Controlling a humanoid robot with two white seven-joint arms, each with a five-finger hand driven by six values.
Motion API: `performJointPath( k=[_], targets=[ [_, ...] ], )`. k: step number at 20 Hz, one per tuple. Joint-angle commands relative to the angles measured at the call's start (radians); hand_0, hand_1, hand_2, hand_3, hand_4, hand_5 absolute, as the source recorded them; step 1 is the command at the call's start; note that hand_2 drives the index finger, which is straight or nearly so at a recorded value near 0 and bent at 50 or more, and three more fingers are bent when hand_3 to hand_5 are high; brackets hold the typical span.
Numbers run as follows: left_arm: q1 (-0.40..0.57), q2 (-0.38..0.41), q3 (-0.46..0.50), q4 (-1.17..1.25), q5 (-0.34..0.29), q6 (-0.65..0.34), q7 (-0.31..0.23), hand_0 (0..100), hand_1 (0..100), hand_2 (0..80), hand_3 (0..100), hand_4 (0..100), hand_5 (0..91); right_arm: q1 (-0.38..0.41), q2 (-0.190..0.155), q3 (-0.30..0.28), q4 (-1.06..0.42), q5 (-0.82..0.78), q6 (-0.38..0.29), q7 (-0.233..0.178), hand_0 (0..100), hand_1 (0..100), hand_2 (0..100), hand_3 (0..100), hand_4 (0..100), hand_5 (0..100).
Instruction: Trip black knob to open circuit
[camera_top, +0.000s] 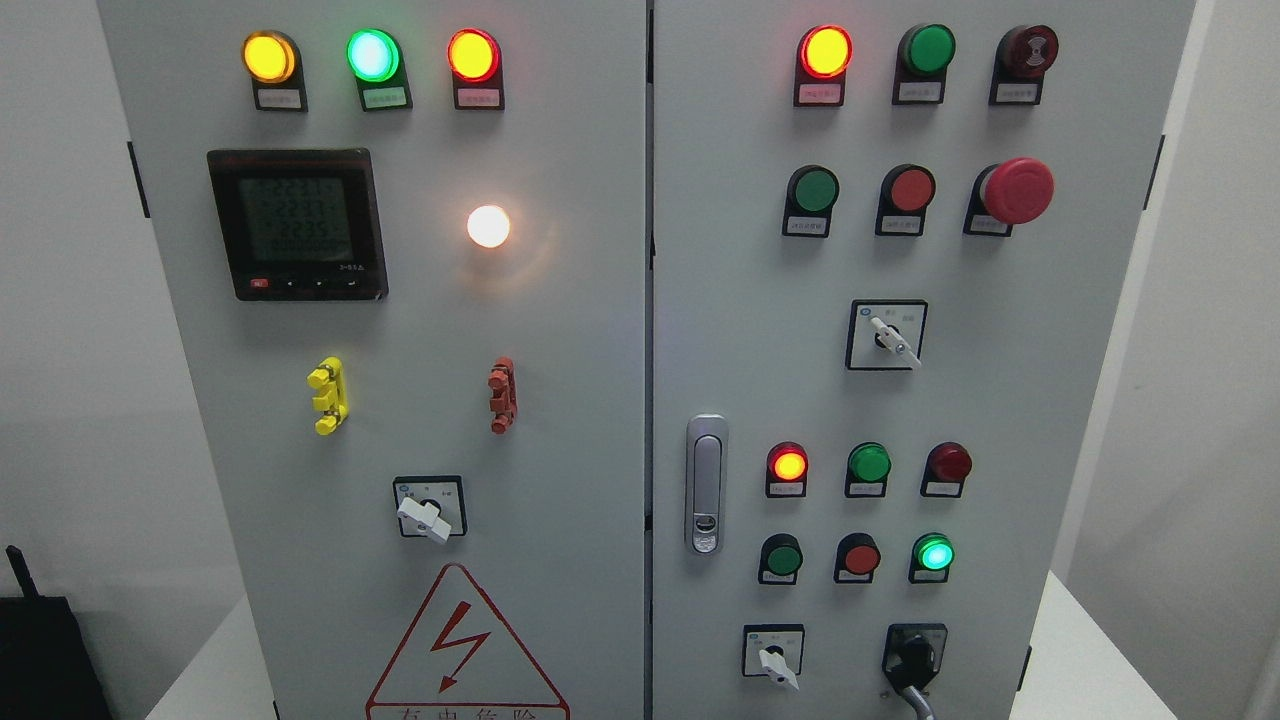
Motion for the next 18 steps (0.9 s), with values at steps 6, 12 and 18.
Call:
performJointPath(
  k=[6, 12, 18],
  targets=[
    [0.000, 0.000, 0.000, 0.000, -0.023, -0.002, 0.000, 12, 39, 0.0, 0, 0, 0.0, -0.003, 0.001, 0.005, -0.002, -0.026, -0.004, -0.007, 0, 0, 0, 100, 98, 100],
    [0.000, 0.000, 0.000, 0.000, -0.023, -0.002, 0.000, 12, 39, 0.0, 0, 0, 0.0, -0.002, 0.001, 0.002, -0.003, -0.026, -0.004, -0.007, 0, 0, 0, 100, 98, 100],
    [0.000, 0.000, 0.000, 0.000, -0.023, -0.002, 0.000, 12, 39, 0.0, 0, 0, 0.0, 0.004, 0.000, 0.000, -0.002, -0.026, -0.006, -0.007, 0, 0, 0, 100, 98, 100]
  ],
)
